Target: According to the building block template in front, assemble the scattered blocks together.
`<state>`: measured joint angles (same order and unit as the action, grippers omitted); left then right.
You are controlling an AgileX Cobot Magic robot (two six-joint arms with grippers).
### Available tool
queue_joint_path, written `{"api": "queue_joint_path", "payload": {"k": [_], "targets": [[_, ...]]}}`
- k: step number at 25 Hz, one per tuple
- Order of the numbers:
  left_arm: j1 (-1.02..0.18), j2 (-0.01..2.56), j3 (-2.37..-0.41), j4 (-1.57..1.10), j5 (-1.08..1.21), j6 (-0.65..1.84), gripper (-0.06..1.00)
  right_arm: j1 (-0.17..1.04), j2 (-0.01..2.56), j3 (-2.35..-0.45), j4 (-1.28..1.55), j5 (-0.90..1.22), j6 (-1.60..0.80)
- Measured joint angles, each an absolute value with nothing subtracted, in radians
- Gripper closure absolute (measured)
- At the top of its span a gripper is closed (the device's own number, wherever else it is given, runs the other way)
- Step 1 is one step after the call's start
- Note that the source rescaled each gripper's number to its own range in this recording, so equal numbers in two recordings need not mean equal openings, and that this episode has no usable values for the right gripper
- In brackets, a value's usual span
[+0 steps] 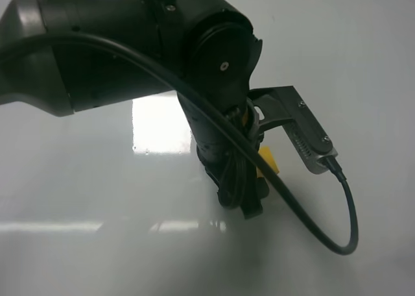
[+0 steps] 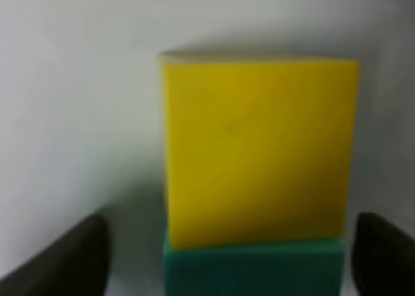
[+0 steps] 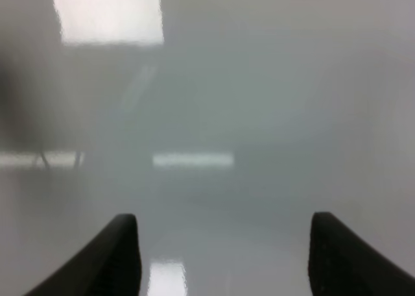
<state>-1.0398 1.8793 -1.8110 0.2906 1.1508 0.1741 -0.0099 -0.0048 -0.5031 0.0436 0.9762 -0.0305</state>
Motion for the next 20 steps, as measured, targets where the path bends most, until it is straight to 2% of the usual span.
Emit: {"api": "queue_joint_path", "payload": {"k": [2, 5, 20], "targets": [[-1.041, 1.879, -1.811, 0.292, 1.153, 0.175, -0.03, -0.01, -0.005, -0.503, 0.044, 0.976, -0.031], [-1.05, 1.879, -1.811, 0.302, 1.159, 0.173, -0.05, -0.01, -0.005, -0.503, 0.044, 0.976, -0.031], [-1.065, 1.879, -1.81, 0.317, 1.159, 0.154, 0.14, -0.01, -0.005, -0.503, 0.044, 0.976, -0.031]]}}
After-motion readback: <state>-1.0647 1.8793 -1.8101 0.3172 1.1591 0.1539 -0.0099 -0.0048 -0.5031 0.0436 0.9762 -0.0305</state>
